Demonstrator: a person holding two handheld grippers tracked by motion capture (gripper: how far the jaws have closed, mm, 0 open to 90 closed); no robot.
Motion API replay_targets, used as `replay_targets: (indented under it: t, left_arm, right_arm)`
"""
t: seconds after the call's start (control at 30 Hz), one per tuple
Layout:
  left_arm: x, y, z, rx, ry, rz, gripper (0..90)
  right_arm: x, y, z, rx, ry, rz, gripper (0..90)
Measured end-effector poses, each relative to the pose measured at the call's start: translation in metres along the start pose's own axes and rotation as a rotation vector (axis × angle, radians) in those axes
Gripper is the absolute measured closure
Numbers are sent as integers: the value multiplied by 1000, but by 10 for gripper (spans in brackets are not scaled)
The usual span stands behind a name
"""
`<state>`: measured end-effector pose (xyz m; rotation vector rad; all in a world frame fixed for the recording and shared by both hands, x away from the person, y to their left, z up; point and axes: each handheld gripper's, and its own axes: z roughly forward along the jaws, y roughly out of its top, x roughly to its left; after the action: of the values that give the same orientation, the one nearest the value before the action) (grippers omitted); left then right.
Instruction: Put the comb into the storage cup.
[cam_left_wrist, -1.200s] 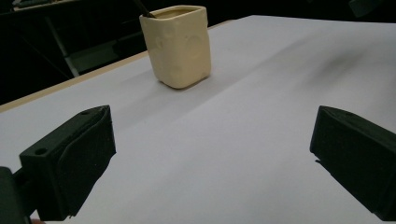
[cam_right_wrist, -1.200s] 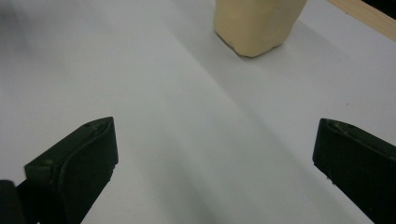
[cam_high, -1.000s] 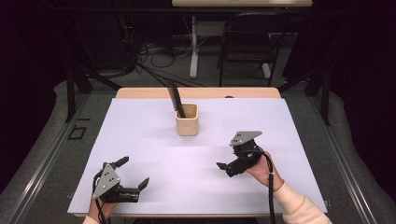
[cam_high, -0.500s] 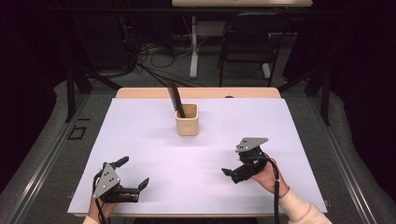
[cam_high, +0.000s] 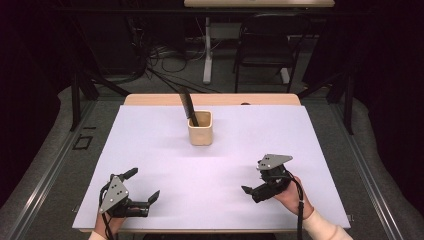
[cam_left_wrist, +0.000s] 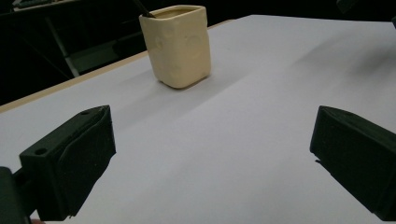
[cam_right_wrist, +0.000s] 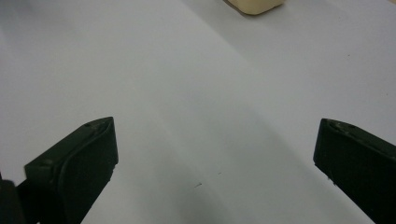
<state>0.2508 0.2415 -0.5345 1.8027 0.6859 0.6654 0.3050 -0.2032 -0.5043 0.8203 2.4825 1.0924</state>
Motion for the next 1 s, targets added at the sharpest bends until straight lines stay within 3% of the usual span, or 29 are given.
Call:
replay_targets:
  t: [1.0]
  left_arm:
    - [0, -1, 1, 6, 2, -2, 2]
  right_arm:
    - [6, -32, -19, -55, -46, 15, 0]
